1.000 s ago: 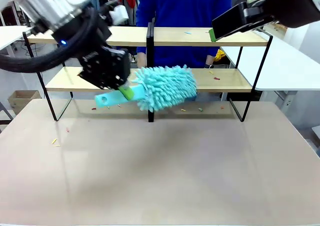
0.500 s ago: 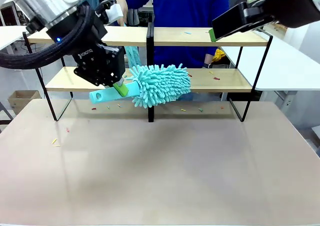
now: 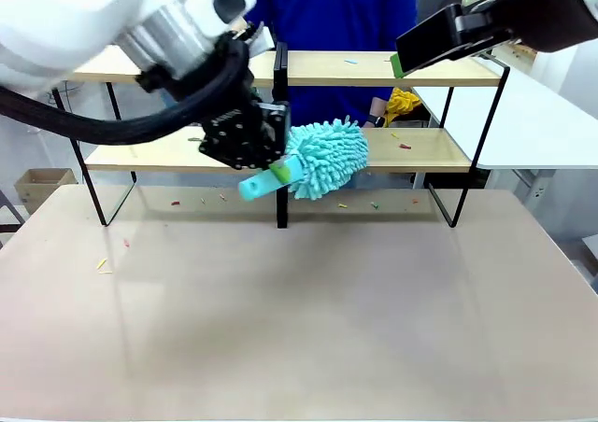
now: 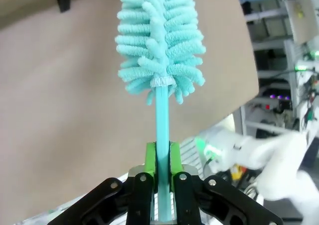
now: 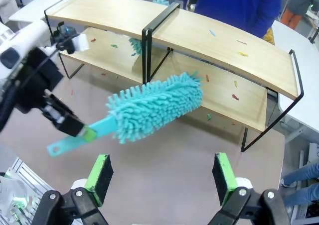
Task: Clean the shelves.
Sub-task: Clean a randomly selected level of the Shelf with the Duster.
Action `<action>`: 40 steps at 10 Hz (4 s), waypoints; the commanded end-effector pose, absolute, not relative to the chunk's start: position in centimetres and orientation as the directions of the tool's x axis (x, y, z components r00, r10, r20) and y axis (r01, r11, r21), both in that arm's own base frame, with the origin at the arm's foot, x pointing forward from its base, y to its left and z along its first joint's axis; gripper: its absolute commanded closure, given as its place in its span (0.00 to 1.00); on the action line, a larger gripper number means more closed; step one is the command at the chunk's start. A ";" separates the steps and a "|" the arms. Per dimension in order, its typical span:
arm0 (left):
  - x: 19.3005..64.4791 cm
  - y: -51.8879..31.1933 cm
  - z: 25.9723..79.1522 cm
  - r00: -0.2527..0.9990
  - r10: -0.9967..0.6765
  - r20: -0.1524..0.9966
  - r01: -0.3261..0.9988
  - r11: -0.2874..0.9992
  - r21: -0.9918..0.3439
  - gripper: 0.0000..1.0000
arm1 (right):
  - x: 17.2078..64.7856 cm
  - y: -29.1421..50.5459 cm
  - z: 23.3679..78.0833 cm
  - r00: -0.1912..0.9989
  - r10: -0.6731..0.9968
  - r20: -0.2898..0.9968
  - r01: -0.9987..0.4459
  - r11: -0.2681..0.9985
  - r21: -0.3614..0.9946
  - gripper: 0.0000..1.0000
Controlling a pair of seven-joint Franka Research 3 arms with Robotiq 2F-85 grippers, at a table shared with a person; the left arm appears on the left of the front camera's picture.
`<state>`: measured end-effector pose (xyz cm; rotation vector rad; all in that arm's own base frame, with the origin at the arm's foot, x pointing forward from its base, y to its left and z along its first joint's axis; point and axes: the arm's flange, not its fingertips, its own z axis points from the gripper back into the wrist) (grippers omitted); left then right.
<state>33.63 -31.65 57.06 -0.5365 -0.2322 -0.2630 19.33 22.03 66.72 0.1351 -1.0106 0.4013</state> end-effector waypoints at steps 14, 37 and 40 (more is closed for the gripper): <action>31.6 -35.2 55.0 0.724 -0.643 0.250 0.635 0.478 -0.606 0.88 | 19.4 22.1 66.8 0.468 0.256 0.846 -0.389 0.919 -0.063 0.00; 42.5 -43.0 49.5 0.865 0.084 0.494 0.139 0.907 -0.398 0.88 | 19.4 22.1 66.8 0.468 0.256 0.846 -0.389 0.919 -0.063 0.00; 42.7 -44.6 48.7 0.877 0.067 0.475 0.156 0.897 -0.414 0.88 | 19.4 22.1 66.8 0.468 0.256 0.846 -0.389 0.919 -0.063 0.00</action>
